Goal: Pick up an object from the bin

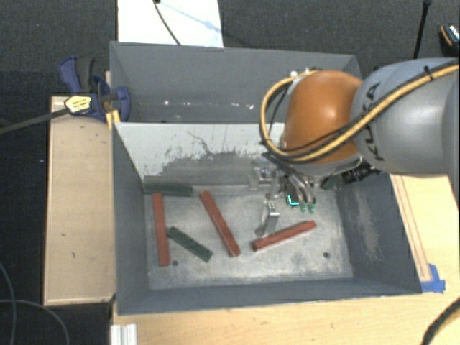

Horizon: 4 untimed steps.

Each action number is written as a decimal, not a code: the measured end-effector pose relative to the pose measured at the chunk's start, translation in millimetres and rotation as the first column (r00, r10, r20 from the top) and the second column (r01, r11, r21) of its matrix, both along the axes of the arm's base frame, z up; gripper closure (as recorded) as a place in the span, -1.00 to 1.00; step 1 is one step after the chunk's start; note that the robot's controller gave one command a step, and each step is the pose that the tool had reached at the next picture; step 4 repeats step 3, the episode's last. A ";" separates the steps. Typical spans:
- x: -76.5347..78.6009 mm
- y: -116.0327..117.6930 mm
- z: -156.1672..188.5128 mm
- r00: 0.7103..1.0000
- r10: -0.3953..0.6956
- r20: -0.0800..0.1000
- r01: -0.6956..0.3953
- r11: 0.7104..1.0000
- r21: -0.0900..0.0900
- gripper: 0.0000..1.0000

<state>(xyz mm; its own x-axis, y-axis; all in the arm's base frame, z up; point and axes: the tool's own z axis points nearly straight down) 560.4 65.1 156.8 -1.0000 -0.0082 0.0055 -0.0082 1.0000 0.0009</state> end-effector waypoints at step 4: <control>-25.7 -74.8 47.1 0.999 0.028 0.017 -0.028 1.000 -0.001 1.00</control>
Offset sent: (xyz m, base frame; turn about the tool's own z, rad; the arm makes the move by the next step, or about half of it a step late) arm -0.0458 -0.0611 -0.0868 -0.1051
